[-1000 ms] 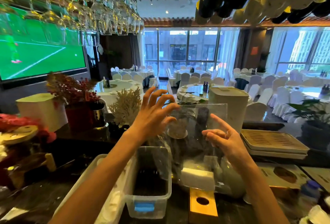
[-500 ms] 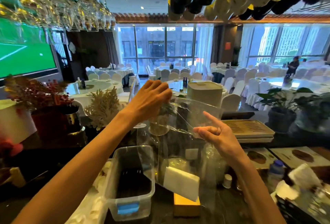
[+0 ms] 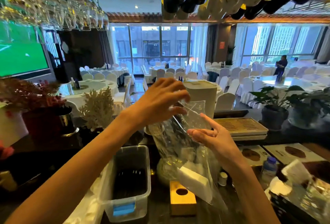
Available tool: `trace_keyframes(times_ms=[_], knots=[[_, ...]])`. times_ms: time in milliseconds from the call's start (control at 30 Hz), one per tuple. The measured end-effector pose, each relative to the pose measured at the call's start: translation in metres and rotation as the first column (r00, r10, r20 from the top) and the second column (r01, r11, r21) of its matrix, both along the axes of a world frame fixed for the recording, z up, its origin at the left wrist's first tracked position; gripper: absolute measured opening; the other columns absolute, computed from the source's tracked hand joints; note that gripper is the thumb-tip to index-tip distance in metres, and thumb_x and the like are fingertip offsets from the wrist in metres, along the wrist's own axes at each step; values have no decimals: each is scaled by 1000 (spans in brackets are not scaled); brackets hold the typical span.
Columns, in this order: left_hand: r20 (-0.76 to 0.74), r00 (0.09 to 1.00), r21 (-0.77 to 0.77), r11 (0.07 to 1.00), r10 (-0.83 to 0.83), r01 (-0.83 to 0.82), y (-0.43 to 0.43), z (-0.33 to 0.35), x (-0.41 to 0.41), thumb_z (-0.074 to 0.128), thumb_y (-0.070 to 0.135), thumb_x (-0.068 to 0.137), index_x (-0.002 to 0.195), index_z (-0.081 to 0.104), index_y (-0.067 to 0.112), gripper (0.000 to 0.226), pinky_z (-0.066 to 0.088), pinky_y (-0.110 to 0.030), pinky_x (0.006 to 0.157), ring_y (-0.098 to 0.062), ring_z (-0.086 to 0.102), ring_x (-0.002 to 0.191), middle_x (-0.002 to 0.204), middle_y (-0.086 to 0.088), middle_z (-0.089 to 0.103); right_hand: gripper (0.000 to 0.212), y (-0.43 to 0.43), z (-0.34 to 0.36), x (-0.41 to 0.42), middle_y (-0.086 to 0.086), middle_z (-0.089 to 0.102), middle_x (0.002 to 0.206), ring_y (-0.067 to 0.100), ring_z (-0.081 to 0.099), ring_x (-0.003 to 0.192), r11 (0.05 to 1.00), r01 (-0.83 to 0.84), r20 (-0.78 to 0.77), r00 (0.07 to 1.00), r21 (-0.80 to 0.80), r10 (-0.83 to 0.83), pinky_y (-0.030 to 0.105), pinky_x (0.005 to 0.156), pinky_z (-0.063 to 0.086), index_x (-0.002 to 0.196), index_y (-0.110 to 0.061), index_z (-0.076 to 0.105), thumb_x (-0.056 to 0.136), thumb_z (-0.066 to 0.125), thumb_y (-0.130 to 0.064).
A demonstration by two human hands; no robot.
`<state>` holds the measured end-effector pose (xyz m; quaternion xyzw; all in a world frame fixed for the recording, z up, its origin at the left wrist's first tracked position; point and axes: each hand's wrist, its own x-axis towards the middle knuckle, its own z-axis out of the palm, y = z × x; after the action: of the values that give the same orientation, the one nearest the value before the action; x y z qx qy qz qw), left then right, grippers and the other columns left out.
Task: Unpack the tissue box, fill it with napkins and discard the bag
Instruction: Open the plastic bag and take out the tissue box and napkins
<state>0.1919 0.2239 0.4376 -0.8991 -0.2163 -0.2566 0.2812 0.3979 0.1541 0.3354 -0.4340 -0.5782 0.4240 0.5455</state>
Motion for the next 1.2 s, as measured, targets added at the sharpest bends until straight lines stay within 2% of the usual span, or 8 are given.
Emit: trace_keyframes(times_ms=[200, 267, 333, 467, 600, 767, 900, 1200], knots=[[-21, 996, -66, 994, -86, 84, 1, -7, 18, 66, 26, 88, 95, 66, 21, 8, 46, -37, 85, -21, 56, 101, 106, -2, 62, 89, -4, -1, -7, 3, 79, 100, 14, 74, 100, 1000, -25, 27, 999, -4, 25, 17, 76, 55, 152, -23, 28, 78, 77, -24], [160, 983, -236, 964, -89, 125, -1, -2, 20, 68, 9, 84, 87, 64, 14, 7, 46, -33, 74, -15, 53, 85, 94, -1, 59, 85, -6, -5, -8, 1, 80, 96, 11, 74, 97, 1000, -23, 62, 998, -1, 23, 10, 71, 54, 153, -21, 26, 83, 74, -16], [404, 915, -487, 848, 5, 210, -2, 9, 19, 66, 4, 86, 86, 62, 11, 8, 45, -27, 70, -12, 54, 78, 88, 1, 57, 83, -10, -11, -9, -4, 80, 95, 7, 74, 95, 1000, -27, 104, 994, 2, 27, 9, 72, 54, 153, -21, 26, 85, 72, -14], [396, 915, -799, 520, 78, 301, -4, 21, 2, 50, 35, 98, 111, 56, 14, 26, 49, -24, 82, -14, 63, 97, 107, -4, 65, 81, -16, -19, -2, -5, 79, 97, 8, 74, 96, 1000, -28, 87, 996, 11, 27, 10, 75, 55, 150, -26, 30, 82, 74, -21], [236, 970, -758, 635, 56, 148, -5, 2, -33, 60, 52, 85, 104, 63, 29, 29, 46, -17, 74, 0, 62, 89, 99, 10, 67, 73, -25, -24, 11, -1, 79, 101, 10, 73, 98, 1000, -21, 33, 999, -16, 22, 9, 69, 54, 143, -36, 40, 79, 75, -26], [296, 955, -762, 600, -12, 244, -15, -25, -32, 62, 39, 87, 91, 69, 19, 22, 49, -15, 68, 4, 61, 70, 74, 19, 66, 54, -37, -34, 21, -9, 75, 113, 9, 71, 104, 991, -86, 99, 990, -99, 96, 13, 72, 56, 134, -42, 52, 84, 70, -37], [309, 951, -794, 551, 0, 257, -21, -35, -22, 65, 29, 90, 92, 66, 8, 21, 49, -32, 63, -17, 64, 68, 74, -4, 68, 32, -46, -44, 28, -16, 73, 112, 7, 72, 93, 988, -94, 119, 987, -122, 109, 13, 64, 54, 118, -44, 67, 93, 47, -48], [263, 965, -836, 500, 4, 226, -48, -108, -24, 60, 30, 94, 88, 61, 19, 12, 49, -23, 58, -9, 61, 62, 70, 3, 65, 37, -54, -103, 42, -2, 76, 112, 9, 68, 110, 968, -108, 161, 976, -227, 146, 19, 90, 54, 122, -28, 68, 99, 42, -39]])
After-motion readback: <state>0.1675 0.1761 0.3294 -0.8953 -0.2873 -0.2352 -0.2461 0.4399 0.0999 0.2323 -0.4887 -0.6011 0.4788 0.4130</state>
